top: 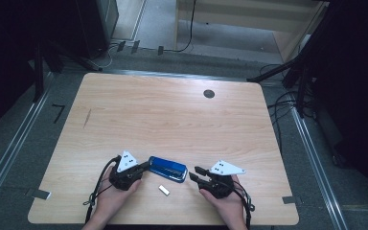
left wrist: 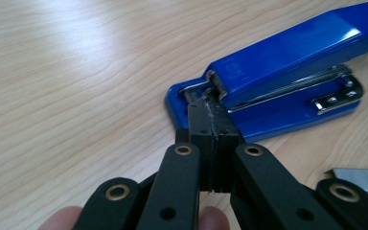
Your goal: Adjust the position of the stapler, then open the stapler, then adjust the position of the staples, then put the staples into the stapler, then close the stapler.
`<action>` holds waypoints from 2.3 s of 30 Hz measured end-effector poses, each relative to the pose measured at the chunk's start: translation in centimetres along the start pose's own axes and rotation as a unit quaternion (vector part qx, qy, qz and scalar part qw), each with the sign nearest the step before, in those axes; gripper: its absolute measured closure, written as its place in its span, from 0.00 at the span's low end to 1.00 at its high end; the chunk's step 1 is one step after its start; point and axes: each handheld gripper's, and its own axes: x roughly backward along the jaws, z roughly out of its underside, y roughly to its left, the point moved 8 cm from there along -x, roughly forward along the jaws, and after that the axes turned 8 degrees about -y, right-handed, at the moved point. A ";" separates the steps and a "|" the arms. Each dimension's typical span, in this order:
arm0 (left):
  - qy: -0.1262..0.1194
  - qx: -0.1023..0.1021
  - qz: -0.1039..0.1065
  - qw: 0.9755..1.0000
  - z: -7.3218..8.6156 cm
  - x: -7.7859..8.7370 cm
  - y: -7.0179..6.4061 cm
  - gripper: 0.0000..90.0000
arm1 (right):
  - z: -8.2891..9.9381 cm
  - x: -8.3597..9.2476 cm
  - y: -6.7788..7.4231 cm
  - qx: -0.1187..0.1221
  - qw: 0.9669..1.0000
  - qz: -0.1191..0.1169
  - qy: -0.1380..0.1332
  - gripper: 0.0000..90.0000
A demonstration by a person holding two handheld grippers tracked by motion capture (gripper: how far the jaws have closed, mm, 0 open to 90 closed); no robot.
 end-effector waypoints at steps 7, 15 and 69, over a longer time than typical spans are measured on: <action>-0.007 0.003 0.011 1.000 -0.3 0.4 -0.6 1.00 | -0.2 -0.5 0.4 0.006 1.000 0.017 0.000 0.79; -0.007 -0.009 0.029 1.000 -0.1 0.6 -1.5 1.00 | 0.1 -1.1 0.6 -0.003 1.000 0.021 0.010 0.90; 0.015 -0.044 0.068 0.997 -0.2 -1.8 -3.9 1.00 | 1.2 -2.1 1.4 0.012 0.999 0.020 0.046 0.97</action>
